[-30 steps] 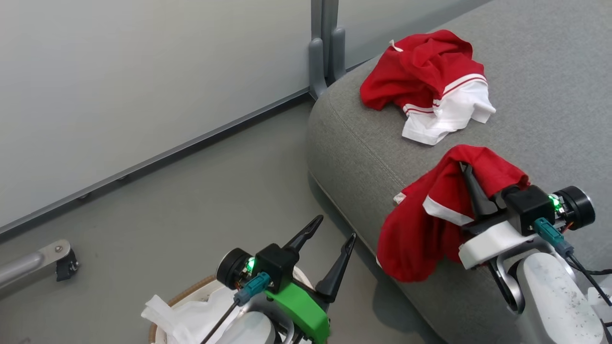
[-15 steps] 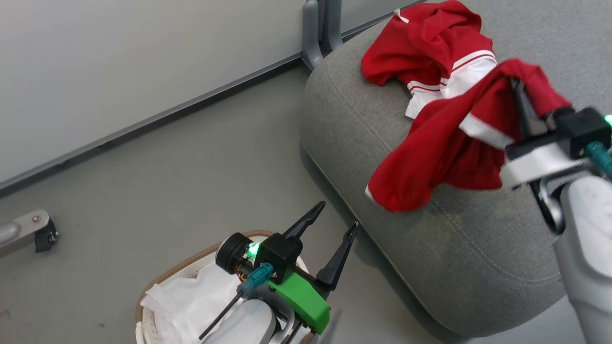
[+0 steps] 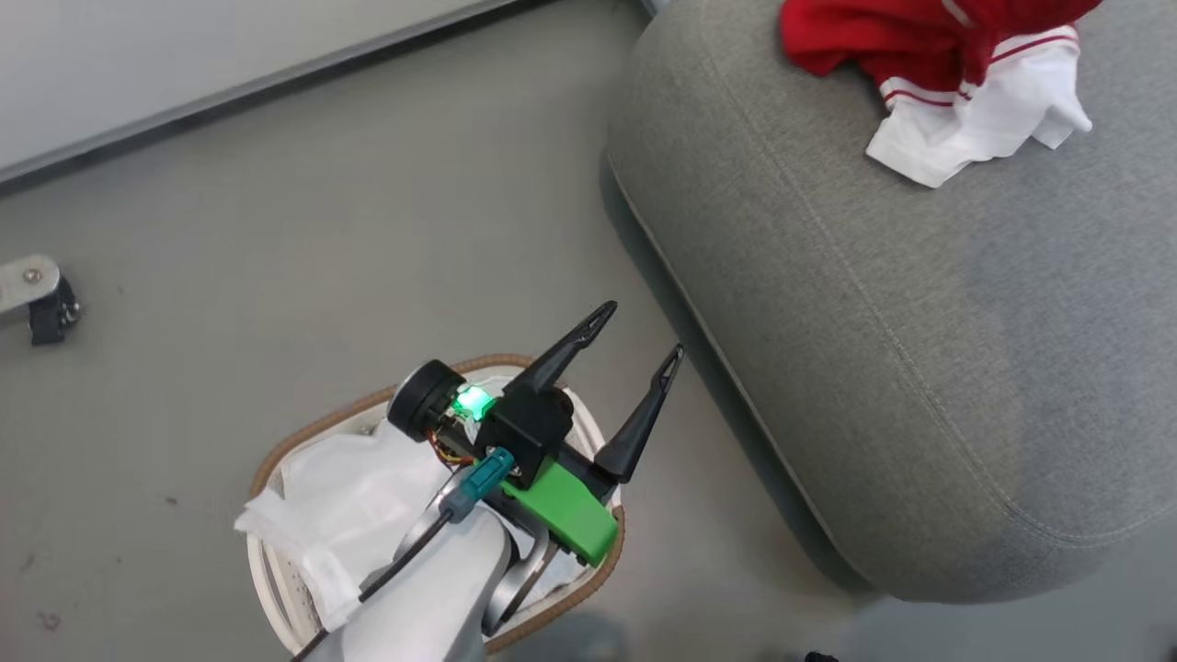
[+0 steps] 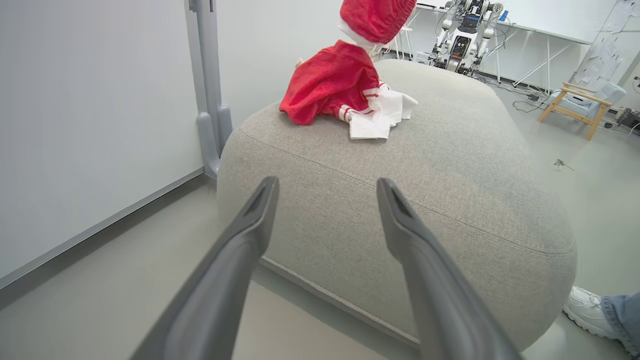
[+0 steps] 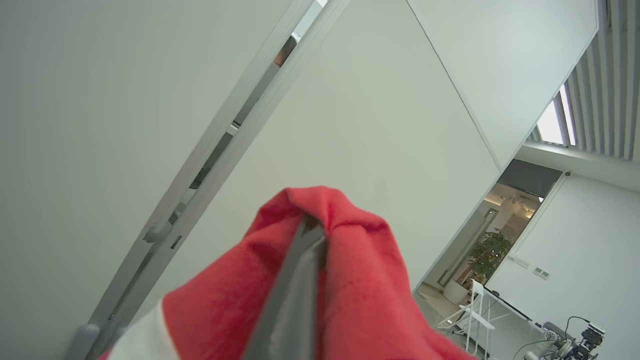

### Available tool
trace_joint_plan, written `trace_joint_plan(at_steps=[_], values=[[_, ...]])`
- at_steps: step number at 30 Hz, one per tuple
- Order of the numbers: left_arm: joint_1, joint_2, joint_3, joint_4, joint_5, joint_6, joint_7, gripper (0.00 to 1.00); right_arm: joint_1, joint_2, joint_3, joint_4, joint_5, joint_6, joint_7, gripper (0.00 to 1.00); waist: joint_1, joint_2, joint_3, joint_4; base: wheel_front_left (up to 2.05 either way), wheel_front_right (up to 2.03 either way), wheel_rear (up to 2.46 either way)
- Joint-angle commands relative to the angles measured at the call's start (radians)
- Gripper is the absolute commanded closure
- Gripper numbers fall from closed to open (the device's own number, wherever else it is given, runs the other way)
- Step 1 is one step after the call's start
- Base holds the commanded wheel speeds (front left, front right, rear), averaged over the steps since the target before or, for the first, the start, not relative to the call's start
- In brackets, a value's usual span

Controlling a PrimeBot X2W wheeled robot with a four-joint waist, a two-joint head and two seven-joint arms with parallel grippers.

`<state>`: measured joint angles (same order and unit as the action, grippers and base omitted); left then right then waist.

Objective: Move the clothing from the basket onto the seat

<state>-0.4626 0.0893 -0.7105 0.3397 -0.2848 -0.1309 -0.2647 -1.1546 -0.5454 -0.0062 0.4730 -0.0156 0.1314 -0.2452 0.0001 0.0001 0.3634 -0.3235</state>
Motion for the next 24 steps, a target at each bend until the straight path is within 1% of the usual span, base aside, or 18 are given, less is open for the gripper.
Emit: trace_joint_plan(at_steps=[1,4,8,12,15,16,20,23,24], values=[[-0.023,0.014,0.007,-0.01,0.02,0.001,0.001,0.0,-0.032,-0.018,0.011,0.035,-0.007,-0.001,0.009,1.0,-0.0001,-0.0001,0.11,0.064,0.0,0.0,0.0],[-0.037,0.028,0.023,-0.022,0.03,0.001,0.001,0.0,-0.115,-0.054,0.011,0.109,-0.012,-0.001,0.006,1.0,-0.0001,-0.0001,0.163,0.077,0.0,0.0,0.0],[-0.052,0.053,0.049,-0.031,0.055,0.003,0.001,0.0,-0.153,-0.056,0.012,0.215,-0.066,-0.001,-0.008,1.0,-0.0001,-0.0001,0.222,0.074,0.0,0.0,0.0],[-0.064,0.069,0.062,-0.04,0.079,0.006,0.001,0.0,-0.136,-0.008,-0.046,0.318,-0.09,-0.001,-0.019,1.0,-0.0001,-0.0001,0.262,0.07,0.0,0.0,0.0],[-0.061,0.07,0.077,-0.041,0.08,0.011,0.001,0.0,-0.087,0.017,-0.045,0.365,-0.157,-0.001,-0.02,1.0,-0.0001,-0.0001,0.276,0.062,0.0,0.0,0.0],[-0.055,0.076,0.097,-0.042,0.081,0.02,0.001,0.0,-0.04,0.056,-0.079,0.393,-0.189,-0.001,-0.021,1.0,-0.0001,-0.0001,0.283,0.051,0.0,0.0,0.0],[-0.046,0.077,0.105,-0.034,0.088,0.019,0.001,0.0,0.027,0.094,-0.118,0.407,-0.205,-0.001,-0.021,1.0,-0.0001,-0.0001,0.279,0.042,0.0,0.0,0.0],[-0.038,0.086,0.11,-0.03,0.089,0.017,0.001,0.0,0.069,0.121,-0.14,0.399,-0.194,-0.001,-0.021,1.0,-0.0001,-0.0001,0.272,0.036,0.0,0.0,0.0],[-0.035,0.088,0.113,-0.029,0.09,0.017,0.001,0.0,0.088,0.128,-0.149,0.394,-0.19,-0.001,-0.021,0.84,-0.0001,-0.0001,0.268,0.035,0.0,0.0,0.0]])
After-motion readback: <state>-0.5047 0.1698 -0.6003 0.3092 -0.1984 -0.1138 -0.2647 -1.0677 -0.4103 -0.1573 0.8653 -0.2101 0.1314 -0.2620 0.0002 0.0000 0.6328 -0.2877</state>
